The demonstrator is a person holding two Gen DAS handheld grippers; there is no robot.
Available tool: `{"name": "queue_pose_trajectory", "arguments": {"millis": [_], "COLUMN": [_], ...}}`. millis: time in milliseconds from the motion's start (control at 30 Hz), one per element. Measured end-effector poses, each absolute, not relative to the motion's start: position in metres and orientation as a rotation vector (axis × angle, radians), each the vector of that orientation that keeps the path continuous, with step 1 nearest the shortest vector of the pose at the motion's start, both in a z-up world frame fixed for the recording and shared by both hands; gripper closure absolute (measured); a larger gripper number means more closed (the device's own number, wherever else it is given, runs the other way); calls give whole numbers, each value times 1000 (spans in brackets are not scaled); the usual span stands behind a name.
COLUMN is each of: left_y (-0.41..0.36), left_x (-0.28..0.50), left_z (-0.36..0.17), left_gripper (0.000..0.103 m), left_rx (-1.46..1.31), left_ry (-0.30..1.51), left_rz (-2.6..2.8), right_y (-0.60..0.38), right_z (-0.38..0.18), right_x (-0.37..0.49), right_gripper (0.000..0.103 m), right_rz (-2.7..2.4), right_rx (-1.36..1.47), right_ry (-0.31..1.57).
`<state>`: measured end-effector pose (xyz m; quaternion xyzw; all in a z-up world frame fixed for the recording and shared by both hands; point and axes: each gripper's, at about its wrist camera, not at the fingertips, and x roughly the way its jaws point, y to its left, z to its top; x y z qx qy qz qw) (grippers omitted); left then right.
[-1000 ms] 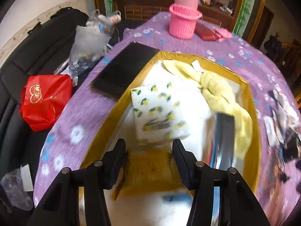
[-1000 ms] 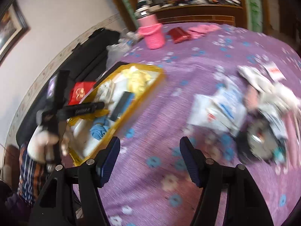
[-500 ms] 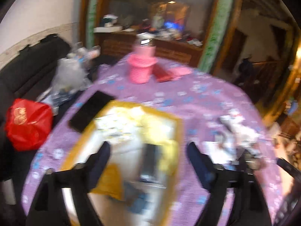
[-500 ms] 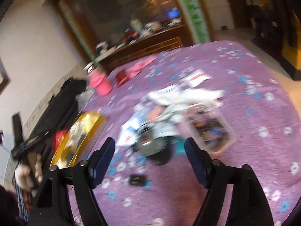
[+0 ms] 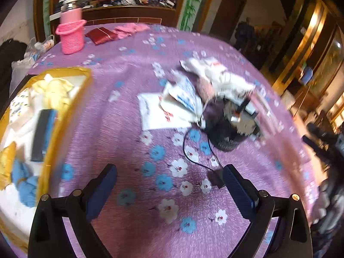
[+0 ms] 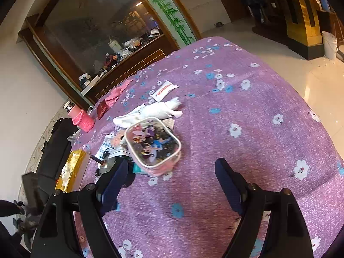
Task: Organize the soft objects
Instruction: 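Move both grippers back over the remaining pile of items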
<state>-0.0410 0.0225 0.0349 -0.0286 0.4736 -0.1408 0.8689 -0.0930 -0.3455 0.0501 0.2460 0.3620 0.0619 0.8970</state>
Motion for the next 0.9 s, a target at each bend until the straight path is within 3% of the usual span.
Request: {"name": "queue_pose_trajectory", "arguments": {"millis": [133, 567, 900], "left_y": [15, 1, 25], "left_x": [-37, -67, -39], "left_z": [9, 0, 46], "left_gripper": [2, 1, 2], "left_rx": [-32, 125, -42], "left_ry": [1064, 1019, 951], "left_rz": [-274, -255, -295], "right_y": [-348, -308, -311], "right_z": [49, 71, 88], "right_x": [-94, -65, -5], "right_gripper": [21, 21, 21], "right_rz": [135, 225, 178], "right_rx": [512, 379, 343], "right_ry": [755, 770, 720]}}
